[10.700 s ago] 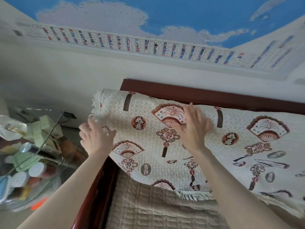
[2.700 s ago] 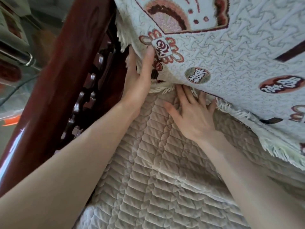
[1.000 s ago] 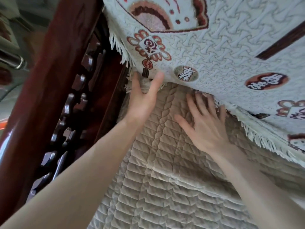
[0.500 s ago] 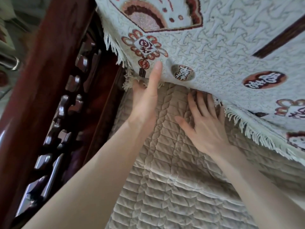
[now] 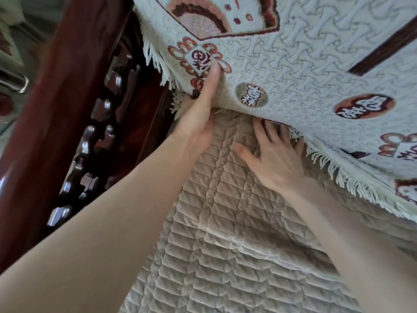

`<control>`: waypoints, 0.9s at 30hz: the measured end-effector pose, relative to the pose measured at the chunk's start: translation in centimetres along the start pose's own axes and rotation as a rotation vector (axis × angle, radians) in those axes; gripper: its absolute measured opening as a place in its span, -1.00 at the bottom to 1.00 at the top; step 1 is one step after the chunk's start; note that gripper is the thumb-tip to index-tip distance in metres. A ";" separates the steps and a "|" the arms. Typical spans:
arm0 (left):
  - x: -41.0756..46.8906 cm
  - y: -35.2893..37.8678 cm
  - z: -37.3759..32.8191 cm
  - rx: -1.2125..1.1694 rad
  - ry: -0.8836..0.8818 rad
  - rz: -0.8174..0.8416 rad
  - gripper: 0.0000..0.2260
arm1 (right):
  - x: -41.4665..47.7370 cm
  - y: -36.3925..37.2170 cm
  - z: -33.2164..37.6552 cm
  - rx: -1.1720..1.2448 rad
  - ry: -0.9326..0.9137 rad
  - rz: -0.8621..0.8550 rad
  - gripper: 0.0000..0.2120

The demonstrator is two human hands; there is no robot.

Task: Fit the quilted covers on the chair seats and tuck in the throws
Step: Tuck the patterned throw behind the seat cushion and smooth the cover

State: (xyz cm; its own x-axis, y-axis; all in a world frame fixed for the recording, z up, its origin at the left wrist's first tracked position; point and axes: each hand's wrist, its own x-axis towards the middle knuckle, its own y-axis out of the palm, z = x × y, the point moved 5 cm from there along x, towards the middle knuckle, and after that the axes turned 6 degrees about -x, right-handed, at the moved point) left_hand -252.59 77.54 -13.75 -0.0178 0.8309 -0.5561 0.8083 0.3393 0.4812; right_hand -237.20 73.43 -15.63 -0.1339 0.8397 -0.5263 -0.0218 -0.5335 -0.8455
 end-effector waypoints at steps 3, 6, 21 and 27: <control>0.1 -0.5 -0.1 0.003 0.036 0.001 -0.23 | 0.4 -0.2 0.5 0.001 0.006 0.013 -0.22; -1.3 -2.5 0.4 0.249 0.124 -0.079 -0.18 | -0.8 -0.4 0.7 -0.018 -0.029 -0.045 -0.25; 1.8 -3.7 1.0 1.763 0.163 0.183 -0.44 | 1.6 -0.2 0.7 0.005 -0.022 0.063 -0.28; -1.8 -3.6 1.7 1.887 0.469 0.247 -0.38 | -1.5 -0.7 0.4 -0.004 -0.055 -0.059 -0.30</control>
State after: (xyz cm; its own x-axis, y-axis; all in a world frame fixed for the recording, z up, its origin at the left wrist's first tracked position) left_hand -254.42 74.11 -15.67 0.3034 0.9183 -0.2542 0.3025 -0.3458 -0.8882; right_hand -237.38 72.54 -14.18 -0.1869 0.8627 -0.4700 -0.0272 -0.4828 -0.8753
